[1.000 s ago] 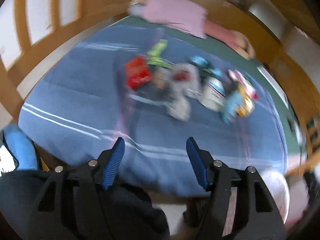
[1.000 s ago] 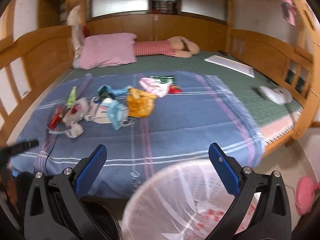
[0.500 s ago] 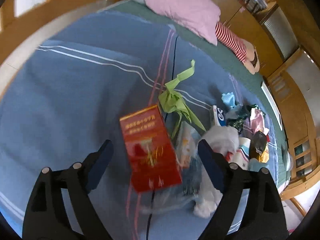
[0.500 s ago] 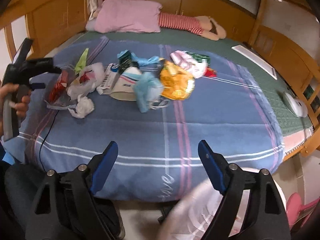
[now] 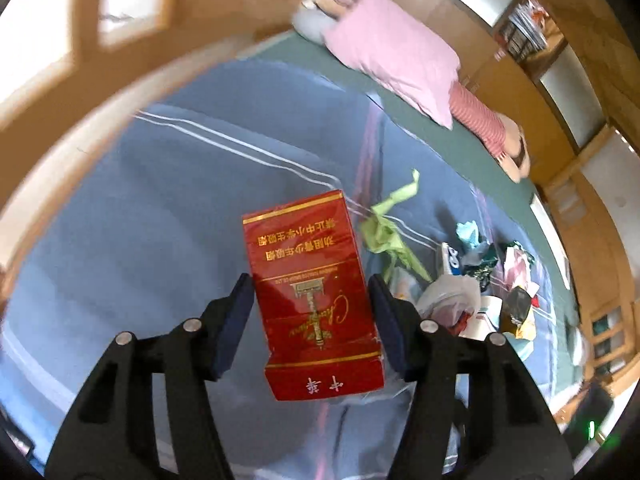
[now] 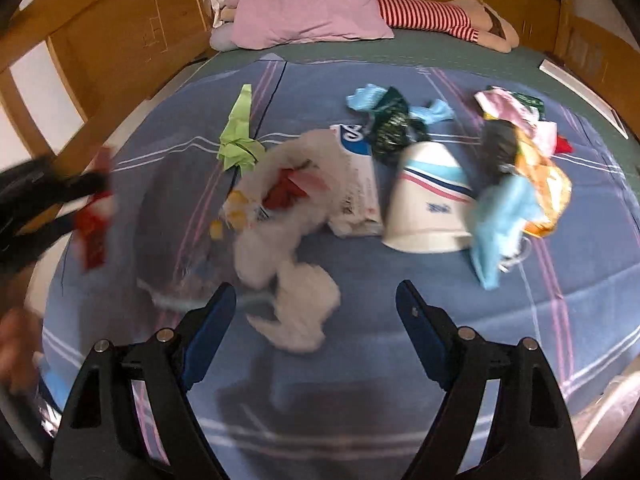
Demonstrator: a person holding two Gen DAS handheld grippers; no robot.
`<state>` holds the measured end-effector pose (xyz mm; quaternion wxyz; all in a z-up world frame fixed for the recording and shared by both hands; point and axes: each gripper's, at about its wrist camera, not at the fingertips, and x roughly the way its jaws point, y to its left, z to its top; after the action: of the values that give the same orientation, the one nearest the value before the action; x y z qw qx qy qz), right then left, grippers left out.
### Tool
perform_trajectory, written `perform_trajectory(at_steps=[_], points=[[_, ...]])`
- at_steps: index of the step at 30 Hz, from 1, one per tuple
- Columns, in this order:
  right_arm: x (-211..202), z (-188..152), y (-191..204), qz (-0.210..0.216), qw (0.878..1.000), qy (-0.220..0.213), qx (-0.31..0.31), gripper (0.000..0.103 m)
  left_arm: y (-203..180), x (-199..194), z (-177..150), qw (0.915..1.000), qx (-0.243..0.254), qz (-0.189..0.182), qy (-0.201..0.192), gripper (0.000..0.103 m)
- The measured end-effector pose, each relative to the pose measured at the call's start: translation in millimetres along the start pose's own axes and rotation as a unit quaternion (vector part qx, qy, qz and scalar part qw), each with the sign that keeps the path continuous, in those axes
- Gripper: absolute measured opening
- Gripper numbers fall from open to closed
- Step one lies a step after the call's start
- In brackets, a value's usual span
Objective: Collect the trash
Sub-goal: 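Lift the red box with the left tool while the right tool grasps a clear plastic bag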
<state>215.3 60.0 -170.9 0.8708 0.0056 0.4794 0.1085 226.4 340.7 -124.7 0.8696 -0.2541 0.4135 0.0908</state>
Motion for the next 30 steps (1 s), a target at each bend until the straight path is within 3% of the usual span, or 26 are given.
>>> perform_trajectory(at_steps=[3,6,8,10,15,22,30], points=[[23,4,7,-0.024,0.999,0.025,0.001,0.082,10,-14,-10,0.9999,0.002,0.010,-0.004,0.060],[38,-7,-3,-0.002,0.997,0.061,0.044,0.053,16,-13,-19,0.9996,-0.004,0.026,0.005,0.060],[38,-14,-5,0.005,0.996,0.071,0.053,0.028,16,-15,-23,0.9995,-0.002,0.030,0.008,0.060],[30,-20,-10,0.008,0.997,0.063,0.053,0.021,6,-15,-26,0.9994,0.014,0.030,0.002,0.060],[0,-25,-36,-0.019,0.995,0.029,0.091,0.020,-27,-18,-38,0.9963,0.076,0.036,-0.020,0.060],[-15,-33,-56,-0.055,0.991,0.008,0.122,0.020,-62,-12,-55,0.9903,0.136,0.022,-0.015,0.060],[-19,-26,-68,-0.101,0.986,-0.014,0.129,0.020,-49,-12,-47,0.9938,0.110,0.016,-0.010,0.060]])
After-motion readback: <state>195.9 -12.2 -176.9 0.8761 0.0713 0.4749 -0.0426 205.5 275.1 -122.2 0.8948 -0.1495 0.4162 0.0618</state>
